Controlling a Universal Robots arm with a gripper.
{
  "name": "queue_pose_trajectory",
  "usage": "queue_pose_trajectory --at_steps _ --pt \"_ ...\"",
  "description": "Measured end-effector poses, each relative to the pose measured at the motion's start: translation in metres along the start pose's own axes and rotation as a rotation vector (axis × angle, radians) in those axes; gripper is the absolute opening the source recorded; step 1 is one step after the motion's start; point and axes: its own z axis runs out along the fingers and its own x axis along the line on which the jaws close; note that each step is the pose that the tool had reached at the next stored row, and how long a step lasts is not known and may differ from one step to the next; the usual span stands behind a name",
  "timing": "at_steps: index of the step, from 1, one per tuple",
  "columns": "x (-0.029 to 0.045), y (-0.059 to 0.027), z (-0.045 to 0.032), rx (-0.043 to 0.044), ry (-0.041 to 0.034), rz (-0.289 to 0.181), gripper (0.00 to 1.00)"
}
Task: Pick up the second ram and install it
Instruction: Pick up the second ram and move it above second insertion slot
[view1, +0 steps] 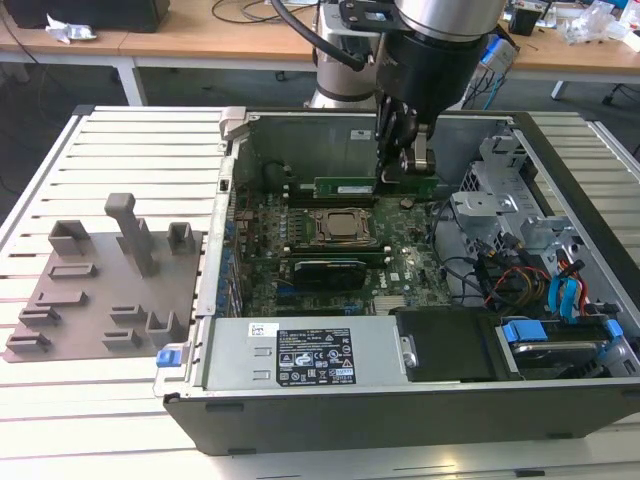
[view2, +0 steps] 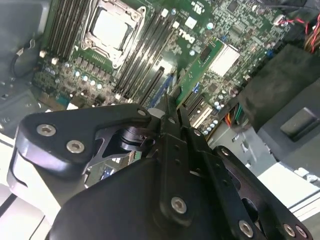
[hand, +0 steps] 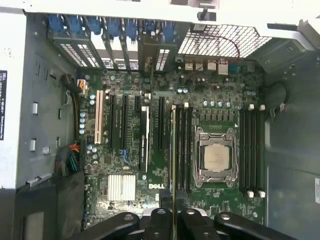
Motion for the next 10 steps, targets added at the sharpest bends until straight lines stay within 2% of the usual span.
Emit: queue_pose_trajectory --at_steps 6,10 --pt "-0.002 -0.0109 0.0028 -0.0003 0.0 0.0 0.14" --pt "-0.0044 -0.0258 0.0059 -0.0008 0.0001 0.0 0.14"
